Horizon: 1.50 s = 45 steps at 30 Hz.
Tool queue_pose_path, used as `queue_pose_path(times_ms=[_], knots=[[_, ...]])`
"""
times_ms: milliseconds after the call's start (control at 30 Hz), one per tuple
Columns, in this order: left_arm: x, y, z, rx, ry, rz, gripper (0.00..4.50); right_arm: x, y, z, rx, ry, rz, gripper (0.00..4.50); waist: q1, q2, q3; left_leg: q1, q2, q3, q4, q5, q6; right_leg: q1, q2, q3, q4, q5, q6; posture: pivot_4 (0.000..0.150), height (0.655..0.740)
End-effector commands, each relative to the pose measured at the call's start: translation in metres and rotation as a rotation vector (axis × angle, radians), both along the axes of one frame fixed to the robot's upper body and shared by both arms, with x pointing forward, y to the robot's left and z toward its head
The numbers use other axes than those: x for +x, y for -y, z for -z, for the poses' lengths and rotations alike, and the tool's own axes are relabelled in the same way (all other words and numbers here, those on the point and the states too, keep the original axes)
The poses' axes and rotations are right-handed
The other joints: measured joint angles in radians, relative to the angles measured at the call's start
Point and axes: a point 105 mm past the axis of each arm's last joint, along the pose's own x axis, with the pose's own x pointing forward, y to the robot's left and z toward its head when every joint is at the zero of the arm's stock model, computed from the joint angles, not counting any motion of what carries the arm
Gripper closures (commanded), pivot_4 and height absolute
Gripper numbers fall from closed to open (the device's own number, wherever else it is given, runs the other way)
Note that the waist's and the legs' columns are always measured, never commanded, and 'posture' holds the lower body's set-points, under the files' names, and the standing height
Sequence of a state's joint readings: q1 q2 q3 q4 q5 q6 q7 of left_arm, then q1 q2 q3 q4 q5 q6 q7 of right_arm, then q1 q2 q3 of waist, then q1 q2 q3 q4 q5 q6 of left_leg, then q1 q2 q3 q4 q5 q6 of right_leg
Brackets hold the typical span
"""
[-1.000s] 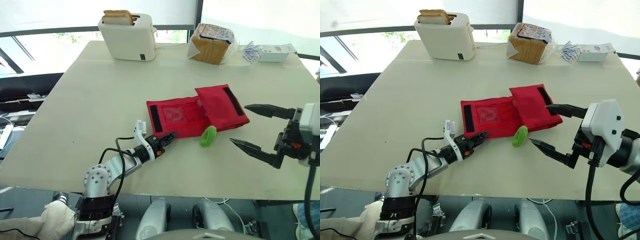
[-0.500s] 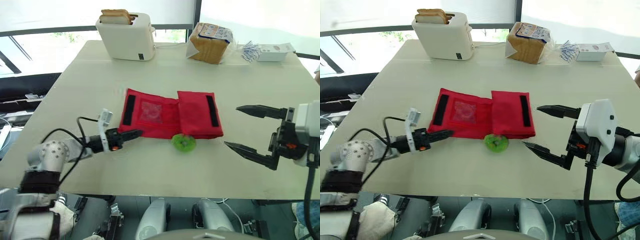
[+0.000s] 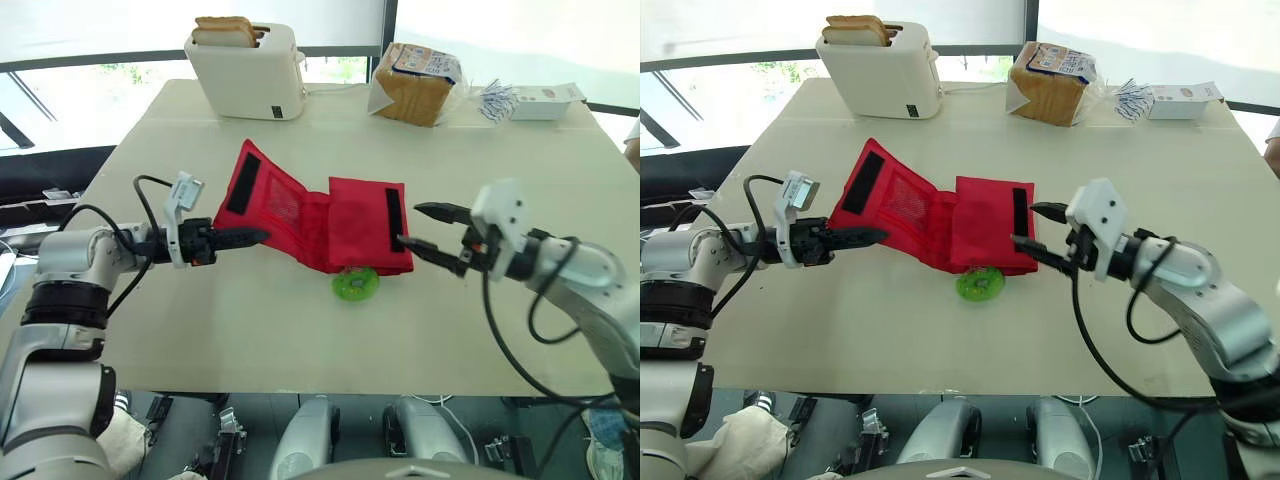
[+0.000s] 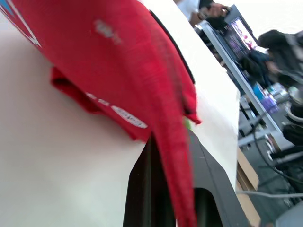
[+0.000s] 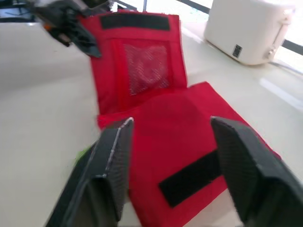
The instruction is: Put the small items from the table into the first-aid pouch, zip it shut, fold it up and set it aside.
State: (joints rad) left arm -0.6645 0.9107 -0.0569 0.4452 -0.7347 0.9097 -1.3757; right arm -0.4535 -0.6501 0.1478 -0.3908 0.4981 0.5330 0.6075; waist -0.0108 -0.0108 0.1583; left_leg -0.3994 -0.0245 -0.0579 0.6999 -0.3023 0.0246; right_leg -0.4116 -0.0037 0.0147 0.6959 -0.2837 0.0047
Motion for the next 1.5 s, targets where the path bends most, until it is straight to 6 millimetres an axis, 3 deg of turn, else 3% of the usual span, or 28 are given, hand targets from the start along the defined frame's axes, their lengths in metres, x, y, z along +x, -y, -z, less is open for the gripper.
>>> queue_pose_path(times_ms=[33,100,133,333,500,633,733,933,1200,1333,1500], knots=[[-0.002,0.016,-0.021,-0.015,0.081,0.07,4.5,0.039,-0.003,0.01,-0.064,0.041,0.085,3.4,-0.002,0.0,0.0,0.0,0.0,0.0,0.0,0.0,0.0,0.0,0.0,0.0,0.0,0.0,0.0,0.15,0.74],[-0.001,0.025,-0.028,-0.032,0.108,0.093,4.5,0.054,-0.011,0.024,-0.147,0.054,0.091,4.39,-0.002,0.0,0.0,0.0,0.0,0.0,0.0,0.0,0.0,-0.001,0.0,0.0,0.0,0.0,0.0,0.15,0.74],[-0.001,0.029,-0.032,-0.04,0.117,0.107,4.5,0.058,-0.015,0.03,-0.184,0.06,0.082,4.47,-0.002,0.0,0.0,-0.001,0.0,0.0,0.0,0.0,0.0,-0.001,0.0,-0.001,0.0,0.0,0.0,0.15,0.74],[-0.007,0.062,-0.049,-0.099,0.138,0.19,4.5,0.058,-0.047,0.059,-0.297,0.06,0.007,4.47,-0.012,0.0,0.0,-0.001,0.0,0.0,0.0,0.0,0.0,-0.002,0.0,0.0,0.001,0.0,0.0,0.15,0.74],[-0.021,0.088,-0.05,-0.112,0.12,0.305,4.5,0.066,-0.054,0.08,-0.392,0.052,0.067,4.47,-0.033,0.0,0.0,0.001,0.0,0.0,0.0,0.0,-0.001,-0.002,0.0,0.001,0.003,0.0,0.0,0.15,0.74],[-0.025,0.109,-0.047,-0.113,0.111,0.362,4.5,0.068,-0.059,0.081,-0.339,0.03,0.091,4.47,-0.034,0.0,-0.001,0.002,0.0,0.0,0.0,0.001,-0.001,-0.001,0.001,0.001,0.004,0.0,0.0,0.15,0.74],[-0.011,0.125,-0.036,-0.09,0.082,0.304,4.5,0.064,-0.062,0.079,-0.287,0.013,0.081,4.47,-0.03,0.0,-0.001,0.002,0.0,0.0,0.0,0.001,-0.001,-0.001,0.001,0.001,0.003,0.0,0.0,0.15,0.74],[0.021,0.154,-0.011,-0.06,-0.002,0.145,4.5,0.048,-0.057,0.068,-0.18,0.009,0.086,4.47,-0.027,0.001,-0.002,0.002,0.0,-0.001,0.0,0.001,-0.001,-0.001,0.001,0.001,0.003,0.0,0.0,0.15,0.74],[0.021,0.161,-0.001,-0.073,-0.057,0.137,4.5,0.029,-0.036,0.041,-0.098,0.057,0.156,4.47,-0.027,0.002,-0.002,0.002,0.0,-0.001,0.0,0.001,-0.001,-0.001,0.001,0.001,0.003,0.0,0.0,0.15,0.74],[0.022,0.166,0.0,-0.079,-0.059,0.143,4.5,0.017,-0.01,0.028,-0.107,0.085,0.235,4.47,-0.011,0.002,-0.002,0.001,-0.001,-0.001,0.0,0.001,-0.001,-0.001,0.0,0.001,0.003,0.0,0.0,0.15,0.74],[0.023,0.163,-0.005,-0.098,-0.06,0.143,4.5,0.007,0.005,0.036,-0.111,0.056,0.299,4.47,-0.003,0.002,-0.002,0.001,-0.001,-0.001,0.0,0.001,-0.001,-0.001,0.0,0.001,0.003,0.001,0.0,0.15,0.74]])
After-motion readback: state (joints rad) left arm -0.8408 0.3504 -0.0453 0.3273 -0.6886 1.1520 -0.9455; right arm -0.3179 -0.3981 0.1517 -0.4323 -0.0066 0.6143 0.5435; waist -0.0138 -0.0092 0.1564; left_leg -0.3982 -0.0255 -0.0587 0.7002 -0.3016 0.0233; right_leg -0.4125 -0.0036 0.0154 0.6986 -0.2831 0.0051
